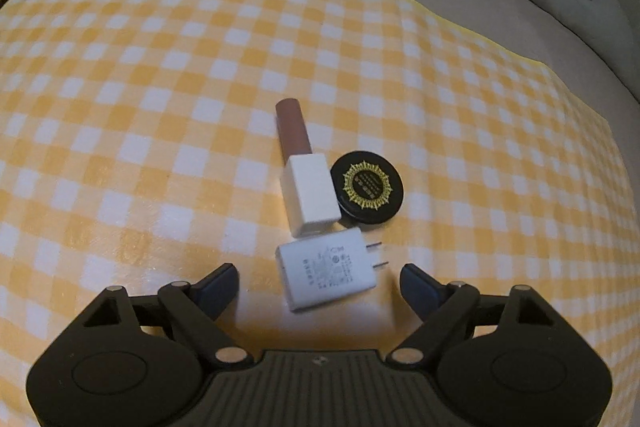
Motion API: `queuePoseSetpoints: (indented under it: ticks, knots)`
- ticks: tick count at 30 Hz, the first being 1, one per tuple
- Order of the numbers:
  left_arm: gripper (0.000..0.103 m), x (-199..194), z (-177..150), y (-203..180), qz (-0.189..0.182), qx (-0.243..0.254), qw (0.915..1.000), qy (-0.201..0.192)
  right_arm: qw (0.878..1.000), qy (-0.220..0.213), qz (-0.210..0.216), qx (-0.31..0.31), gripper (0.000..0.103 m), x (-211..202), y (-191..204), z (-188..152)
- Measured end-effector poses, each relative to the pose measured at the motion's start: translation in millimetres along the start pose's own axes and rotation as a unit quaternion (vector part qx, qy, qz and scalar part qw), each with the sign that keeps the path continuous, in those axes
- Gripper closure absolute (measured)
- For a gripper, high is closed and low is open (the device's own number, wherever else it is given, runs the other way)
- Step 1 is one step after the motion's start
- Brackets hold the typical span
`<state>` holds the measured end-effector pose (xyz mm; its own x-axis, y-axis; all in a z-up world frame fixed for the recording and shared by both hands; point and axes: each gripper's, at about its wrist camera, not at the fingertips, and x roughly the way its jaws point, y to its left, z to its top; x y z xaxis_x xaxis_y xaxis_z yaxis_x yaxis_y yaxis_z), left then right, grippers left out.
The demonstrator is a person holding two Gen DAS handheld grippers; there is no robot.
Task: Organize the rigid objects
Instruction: 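Reach the left tool to the white charger plug and grasp it, then carry the white charger plug with the left tool into the box and release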
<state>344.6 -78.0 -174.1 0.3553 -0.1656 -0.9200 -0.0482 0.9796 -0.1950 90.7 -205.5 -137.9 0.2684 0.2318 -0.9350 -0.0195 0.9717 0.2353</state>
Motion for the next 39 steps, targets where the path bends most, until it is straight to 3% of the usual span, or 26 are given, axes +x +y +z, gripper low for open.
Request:
queuePoseSetpoints:
  ticks: [3,9,20,27,39]
  knots:
    - [0.019,5,0,-3,0.010,-0.010,0.9999,-0.007,1.000,0.001,-0.001,-0.001,0.094,1,1,0]
    - [0.047,10,1,-12,0.039,-0.013,0.9989,-0.023,1.000,0.000,0.000,-0.001,0.094,1,1,0]
    - [0.052,-18,-10,-9,0.001,-0.001,0.9989,-0.046,1.000,0.000,0.001,-0.001,0.094,2,1,0]
    - [0.052,-60,-20,-1,-0.032,0.019,0.9970,-0.067,1.000,-0.001,-0.002,-0.006,0.094,3,4,0]
    - [0.052,-153,-60,20,-0.114,0.069,0.9856,-0.105,1.000,-0.003,-0.007,-0.008,0.094,2,3,0]
